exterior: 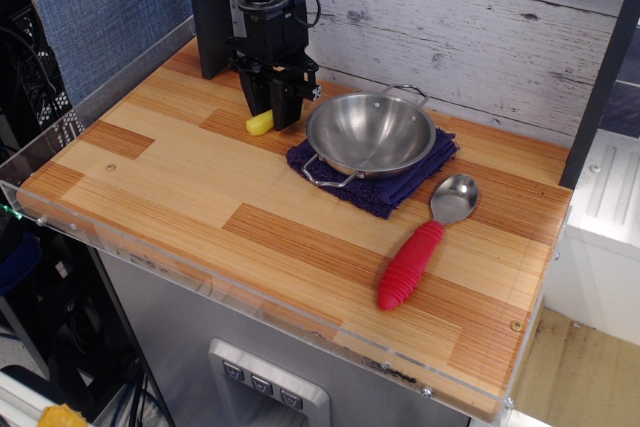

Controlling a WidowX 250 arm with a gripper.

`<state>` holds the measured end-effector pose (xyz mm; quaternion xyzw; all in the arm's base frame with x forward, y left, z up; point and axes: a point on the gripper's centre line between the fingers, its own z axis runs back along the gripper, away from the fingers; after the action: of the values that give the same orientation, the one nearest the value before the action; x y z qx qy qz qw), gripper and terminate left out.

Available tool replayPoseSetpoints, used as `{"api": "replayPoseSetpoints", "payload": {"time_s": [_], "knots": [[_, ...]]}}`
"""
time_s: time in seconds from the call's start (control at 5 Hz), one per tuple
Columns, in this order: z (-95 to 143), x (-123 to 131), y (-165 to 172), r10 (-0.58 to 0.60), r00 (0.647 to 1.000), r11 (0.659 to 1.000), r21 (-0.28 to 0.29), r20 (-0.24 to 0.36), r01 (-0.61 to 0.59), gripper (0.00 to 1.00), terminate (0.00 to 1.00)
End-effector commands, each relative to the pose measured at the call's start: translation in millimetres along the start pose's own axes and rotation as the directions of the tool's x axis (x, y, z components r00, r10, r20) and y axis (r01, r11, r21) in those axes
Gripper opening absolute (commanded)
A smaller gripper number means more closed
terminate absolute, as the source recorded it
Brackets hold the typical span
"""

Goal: Pick up the yellow stick of butter from the upper left corner of the cutting board and place it into the silver bowl.

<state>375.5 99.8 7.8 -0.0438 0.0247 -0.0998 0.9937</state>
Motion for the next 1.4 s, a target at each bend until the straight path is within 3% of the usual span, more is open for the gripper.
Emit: {"api": "replayPoseSetpoints", "payload": {"time_s": [0.0, 0.2, 0.4, 0.6, 0.8, 1.0, 1.2], "knots": [[21, 3, -9, -0.006, 0.999, 0.999, 0.041, 0.036, 0.004, 0.0, 0.0], [70, -8, -13, 0.146, 0.978, 0.983, 0.092, 0.15, -0.161, 0.0, 0.0], [118, -11, -33, 0.271, 0.922, 0.95, 0.077, 0.276, -0.303, 0.0, 0.0], [164, 0, -79, 0.238, 0.921, 0.964, 0.044, 0.308, -0.263, 0.0, 0.0], [180, 13, -127, 0.143, 0.949, 0.988, 0.018, 0.282, -0.154, 0.0, 0.0], [164, 12, -150, 0.099, 0.966, 0.993, 0.042, 0.239, -0.112, 0.0, 0.0], [146, -1, -145, 0.11, 0.973, 0.988, 0.084, 0.202, -0.129, 0.0, 0.0]]}}
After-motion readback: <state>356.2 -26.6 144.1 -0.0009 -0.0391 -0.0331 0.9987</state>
